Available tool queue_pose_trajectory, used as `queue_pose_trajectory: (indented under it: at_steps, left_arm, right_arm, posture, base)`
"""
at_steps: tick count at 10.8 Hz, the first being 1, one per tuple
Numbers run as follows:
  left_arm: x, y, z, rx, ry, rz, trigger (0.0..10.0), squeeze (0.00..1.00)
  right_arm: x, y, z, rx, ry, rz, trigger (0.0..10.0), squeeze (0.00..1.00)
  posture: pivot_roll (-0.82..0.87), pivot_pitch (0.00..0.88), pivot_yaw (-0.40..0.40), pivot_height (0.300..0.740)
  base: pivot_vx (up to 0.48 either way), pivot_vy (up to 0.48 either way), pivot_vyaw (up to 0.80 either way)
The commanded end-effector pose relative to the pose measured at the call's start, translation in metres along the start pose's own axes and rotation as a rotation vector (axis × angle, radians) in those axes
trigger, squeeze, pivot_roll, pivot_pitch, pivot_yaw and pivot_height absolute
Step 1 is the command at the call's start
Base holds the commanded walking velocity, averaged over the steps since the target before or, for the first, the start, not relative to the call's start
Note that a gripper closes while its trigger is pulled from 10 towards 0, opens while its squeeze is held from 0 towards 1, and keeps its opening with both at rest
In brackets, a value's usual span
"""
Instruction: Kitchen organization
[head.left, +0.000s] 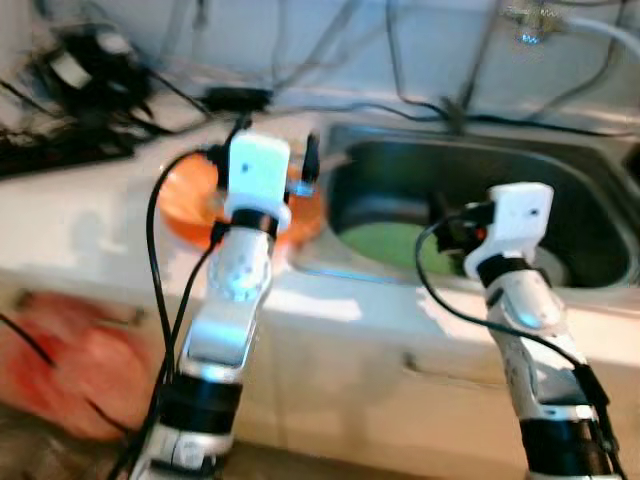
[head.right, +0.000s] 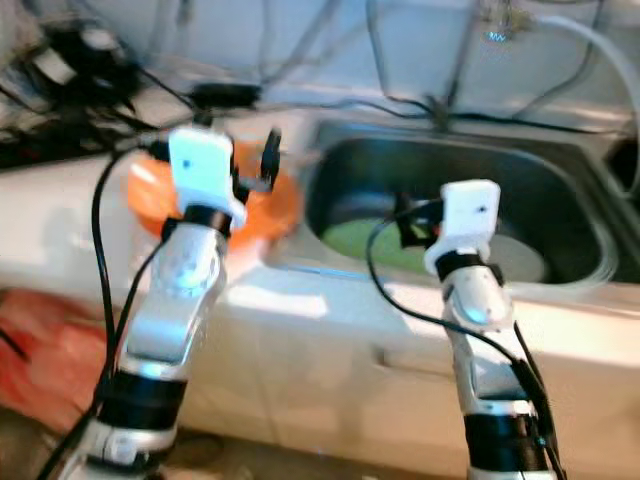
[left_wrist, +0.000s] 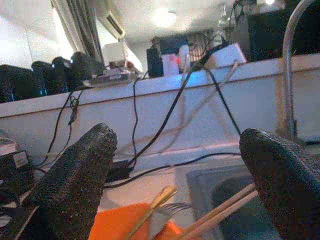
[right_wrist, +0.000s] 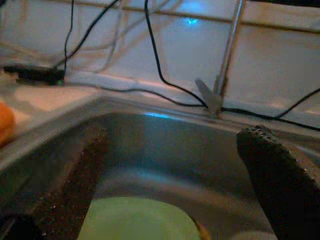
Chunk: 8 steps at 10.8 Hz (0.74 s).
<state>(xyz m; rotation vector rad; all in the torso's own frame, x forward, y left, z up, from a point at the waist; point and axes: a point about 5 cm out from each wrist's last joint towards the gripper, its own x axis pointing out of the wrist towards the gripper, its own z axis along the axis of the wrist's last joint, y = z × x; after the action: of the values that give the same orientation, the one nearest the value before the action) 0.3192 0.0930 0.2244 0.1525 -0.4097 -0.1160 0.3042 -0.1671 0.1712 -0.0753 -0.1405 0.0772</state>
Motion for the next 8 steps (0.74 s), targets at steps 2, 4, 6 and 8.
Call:
queue_pose_trajectory:
  at_steps: [2,4,6,8]
  left_arm:
    - [0.000,0.005,-0.001,-0.019,0.008,0.023,10.0,0.00]
    - [0.001,0.007,-0.004,-0.029,0.029,0.040,10.0,0.00]
    - [0.002,0.018,-0.009,0.005,0.059,0.092,10.0,0.00]
    - [0.003,0.026,-0.010,0.007,0.081,0.116,10.0,0.00]
  right_arm:
    - [0.001,0.006,0.004,-0.002,-0.014,0.020,10.0,0.00]
    - [0.002,0.006,0.005,-0.014,-0.019,0.024,10.0,0.00]
    - [0.002,0.008,0.005,-0.036,-0.022,0.035,10.0,0.00]
    - [0.002,0.009,0.006,-0.033,-0.028,0.034,10.0,0.01]
  posture:
    - [0.08,0.000,-0.001,0.740]
    - [0.08,0.000,0.000,0.740]
    - [0.08,0.000,0.002,0.740]
    - [0.09,0.000,0.002,0.740]
  base:
    - [0.000,0.000,0.00]
    - [0.000,0.000,0.00]
    - [0.000,0.000,0.00]
    - [0.000,0.000,0.00]
